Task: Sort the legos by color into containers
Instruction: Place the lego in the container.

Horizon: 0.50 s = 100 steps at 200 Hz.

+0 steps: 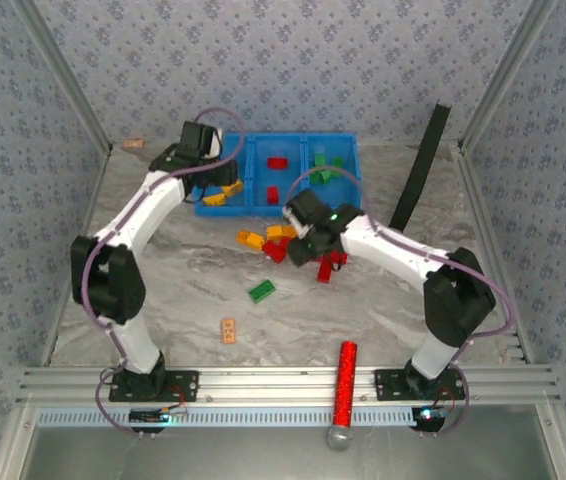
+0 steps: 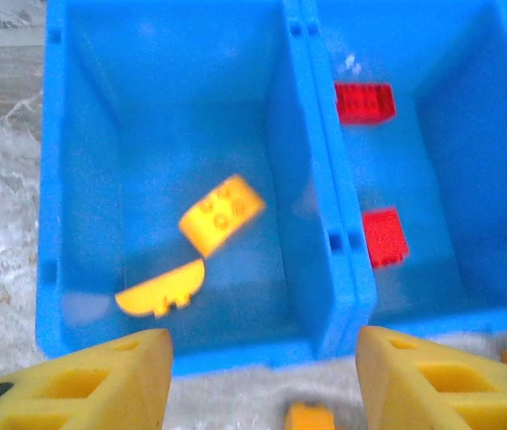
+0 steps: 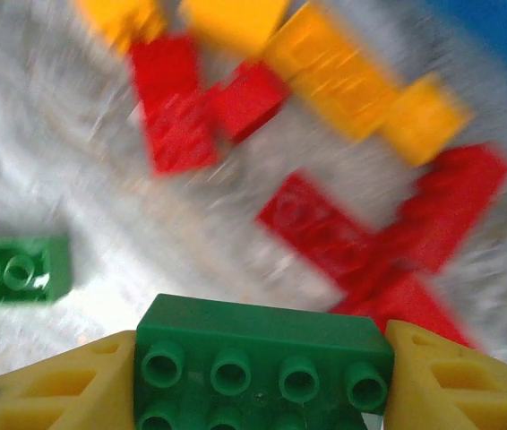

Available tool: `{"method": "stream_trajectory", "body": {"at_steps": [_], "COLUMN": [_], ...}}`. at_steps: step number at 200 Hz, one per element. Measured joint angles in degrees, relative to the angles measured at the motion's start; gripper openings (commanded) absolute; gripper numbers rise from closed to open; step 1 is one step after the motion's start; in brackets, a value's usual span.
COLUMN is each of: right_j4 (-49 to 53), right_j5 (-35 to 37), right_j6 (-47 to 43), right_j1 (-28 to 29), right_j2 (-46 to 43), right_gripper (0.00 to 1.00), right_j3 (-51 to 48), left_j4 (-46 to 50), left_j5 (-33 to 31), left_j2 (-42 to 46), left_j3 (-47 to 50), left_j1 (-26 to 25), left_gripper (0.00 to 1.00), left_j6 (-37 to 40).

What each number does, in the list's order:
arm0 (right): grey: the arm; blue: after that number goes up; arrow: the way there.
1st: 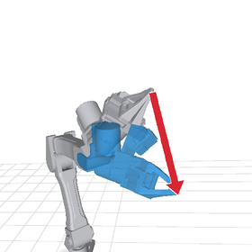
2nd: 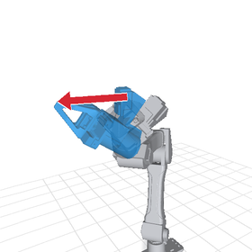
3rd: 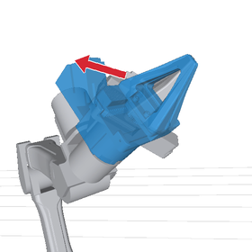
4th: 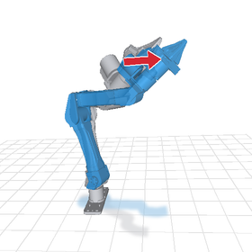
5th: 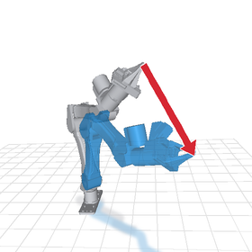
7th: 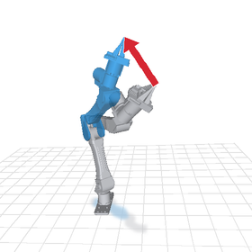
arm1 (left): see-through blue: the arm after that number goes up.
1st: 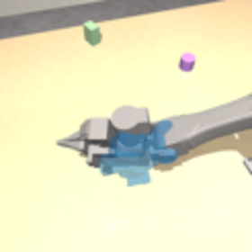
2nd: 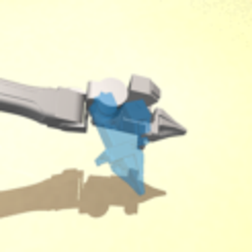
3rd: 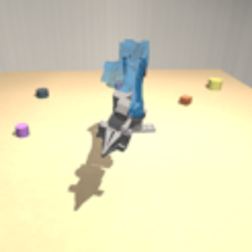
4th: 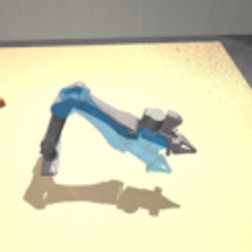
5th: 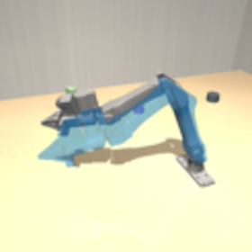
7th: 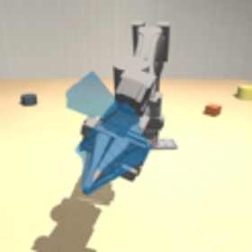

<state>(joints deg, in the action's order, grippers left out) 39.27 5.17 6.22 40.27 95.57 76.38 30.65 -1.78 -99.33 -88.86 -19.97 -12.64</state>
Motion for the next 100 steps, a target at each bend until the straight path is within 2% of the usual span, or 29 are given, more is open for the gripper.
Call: {"method": "stream_trajectory", "body": {"at_steps": [22,39,66,100], "right_j4": [-0.85,-1.03,-1.75,-2.16], "right_j5": [0.42,1.86,3.23,4.11], "right_j6": [-1.6,-3.19,-5.35,-7.48], "right_j1": [-6.47,-9.62,-12.96,-15.45], "right_j2": [-0.42,1.09,8.46,19.56], "right_gripper": [0.48,0.48,0.47,0.46], "right_j3": [5.46,10.49,21.33,29.97], "left_j4": [-1.01,-0.79,-0.85,-1.31], "left_j5": [0.04,-1.88,-2.36,-1.46], "left_j2": [7.56,12.13,13.09,13.79], "left_j3": [11.28,18.45,22.36,28.96], "left_j1": [-3.19,-8.63,-18.1,-22.32], "left_gripper": [0.59,0.59,0.59,0.6], "left_j6": [2.4,5.49,8.61,9.18]}}
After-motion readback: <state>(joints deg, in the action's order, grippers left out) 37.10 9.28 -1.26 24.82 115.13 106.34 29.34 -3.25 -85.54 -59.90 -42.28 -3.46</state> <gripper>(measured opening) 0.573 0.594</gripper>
